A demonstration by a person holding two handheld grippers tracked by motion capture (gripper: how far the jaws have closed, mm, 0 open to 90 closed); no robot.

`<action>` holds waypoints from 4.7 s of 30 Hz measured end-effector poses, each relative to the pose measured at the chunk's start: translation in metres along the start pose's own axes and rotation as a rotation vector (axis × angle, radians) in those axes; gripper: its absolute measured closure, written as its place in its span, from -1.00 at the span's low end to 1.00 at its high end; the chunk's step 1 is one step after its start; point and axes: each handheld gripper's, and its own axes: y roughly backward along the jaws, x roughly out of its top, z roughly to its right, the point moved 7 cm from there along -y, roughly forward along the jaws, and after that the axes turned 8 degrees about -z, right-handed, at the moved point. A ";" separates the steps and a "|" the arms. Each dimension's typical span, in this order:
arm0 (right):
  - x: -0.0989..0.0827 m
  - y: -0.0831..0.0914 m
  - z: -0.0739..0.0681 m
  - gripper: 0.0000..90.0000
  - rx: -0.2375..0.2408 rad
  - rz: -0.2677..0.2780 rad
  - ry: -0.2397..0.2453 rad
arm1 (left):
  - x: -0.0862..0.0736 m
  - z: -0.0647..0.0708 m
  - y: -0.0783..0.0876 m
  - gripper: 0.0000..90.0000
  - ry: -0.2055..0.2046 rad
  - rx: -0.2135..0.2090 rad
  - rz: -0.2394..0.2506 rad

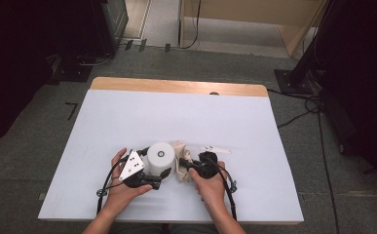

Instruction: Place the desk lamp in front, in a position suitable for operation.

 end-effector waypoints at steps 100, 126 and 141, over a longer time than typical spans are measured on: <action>0.015 0.032 -0.043 0.72 0.072 0.110 0.080 | -0.002 -0.004 -0.008 -0.81 -0.041 -0.087 0.000; 0.004 0.006 -0.004 0.69 0.042 0.033 -0.019 | 0.003 0.009 -0.003 -0.98 0.084 0.227 -0.022; 0.006 0.010 -0.004 0.70 0.040 0.049 -0.017 | 0.008 0.006 -0.006 -0.81 0.042 0.177 -0.032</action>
